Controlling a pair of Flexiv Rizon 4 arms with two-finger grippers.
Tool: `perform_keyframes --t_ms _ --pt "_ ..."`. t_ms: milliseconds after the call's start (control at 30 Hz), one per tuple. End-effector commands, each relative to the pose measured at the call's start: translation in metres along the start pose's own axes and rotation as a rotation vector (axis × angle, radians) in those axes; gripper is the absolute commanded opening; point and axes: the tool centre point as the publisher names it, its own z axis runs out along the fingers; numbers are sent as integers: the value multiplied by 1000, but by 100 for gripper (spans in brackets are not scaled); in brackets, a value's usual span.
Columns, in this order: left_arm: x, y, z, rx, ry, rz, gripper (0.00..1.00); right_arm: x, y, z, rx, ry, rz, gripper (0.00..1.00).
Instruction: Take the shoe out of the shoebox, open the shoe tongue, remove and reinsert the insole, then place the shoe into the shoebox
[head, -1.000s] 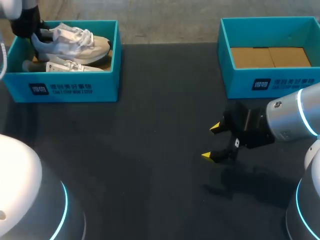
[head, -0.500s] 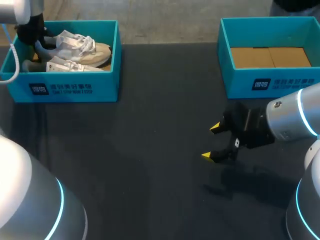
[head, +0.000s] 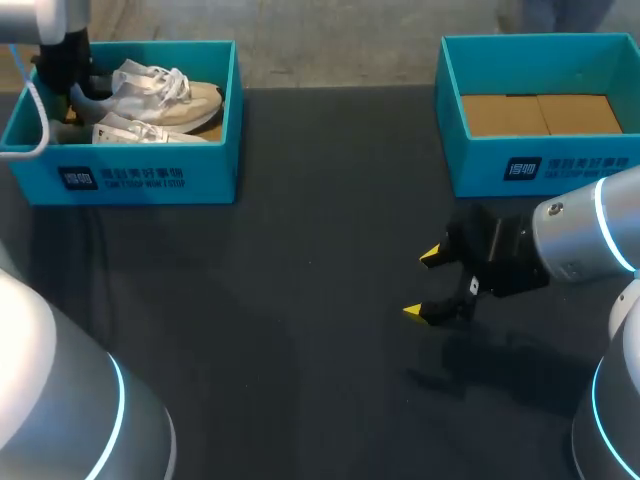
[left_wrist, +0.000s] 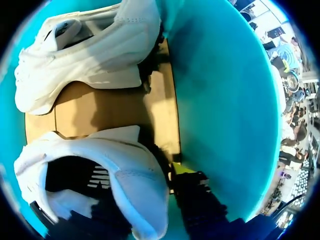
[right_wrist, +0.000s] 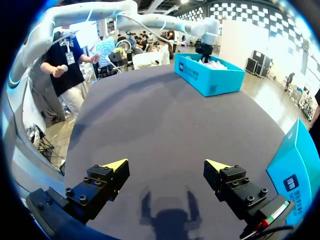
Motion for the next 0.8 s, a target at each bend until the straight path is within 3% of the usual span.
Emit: perform_keyframes --t_ms 33,367,800 --pt "-2 -4 -6 -7 -13 11 100 1 0 0 1 -2 0 100" --pt "-13 -10 -42 -36 -91 27 100 1 0 0 1 -2 0 100" --pt "-20 -34 -107 -83 -128 -23 100 1 0 0 1 -2 0 100"
